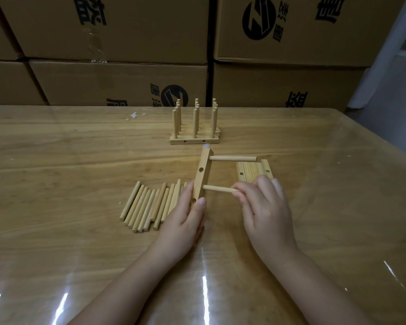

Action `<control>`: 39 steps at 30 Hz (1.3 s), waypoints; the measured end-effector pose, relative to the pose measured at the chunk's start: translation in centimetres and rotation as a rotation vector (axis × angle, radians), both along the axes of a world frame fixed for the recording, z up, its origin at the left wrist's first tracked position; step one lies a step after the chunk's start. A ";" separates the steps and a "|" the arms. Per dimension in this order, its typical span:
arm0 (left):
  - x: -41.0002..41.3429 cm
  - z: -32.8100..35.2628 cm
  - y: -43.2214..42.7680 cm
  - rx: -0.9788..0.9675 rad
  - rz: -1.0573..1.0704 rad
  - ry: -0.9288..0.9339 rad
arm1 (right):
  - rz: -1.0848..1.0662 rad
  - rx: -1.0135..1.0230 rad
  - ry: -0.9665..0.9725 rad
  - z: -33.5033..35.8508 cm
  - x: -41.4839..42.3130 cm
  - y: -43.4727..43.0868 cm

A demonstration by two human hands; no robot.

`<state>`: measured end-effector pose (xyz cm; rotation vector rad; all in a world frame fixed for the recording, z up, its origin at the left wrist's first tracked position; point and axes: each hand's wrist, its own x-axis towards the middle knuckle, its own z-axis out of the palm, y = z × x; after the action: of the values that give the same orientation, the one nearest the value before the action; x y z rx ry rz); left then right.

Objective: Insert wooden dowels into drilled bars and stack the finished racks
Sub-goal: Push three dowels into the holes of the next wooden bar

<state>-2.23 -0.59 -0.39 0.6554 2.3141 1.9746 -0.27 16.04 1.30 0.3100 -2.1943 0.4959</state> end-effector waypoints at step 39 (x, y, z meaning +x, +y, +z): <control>-1.8 -0.2 -1.7 0.724 -0.103 -0.546 | 0.318 0.172 -0.557 -1.0 0.5 -1.1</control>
<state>-4.00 -2.24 -0.62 0.1823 1.2269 2.5167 0.19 14.90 0.28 0.6878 -2.7529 0.6227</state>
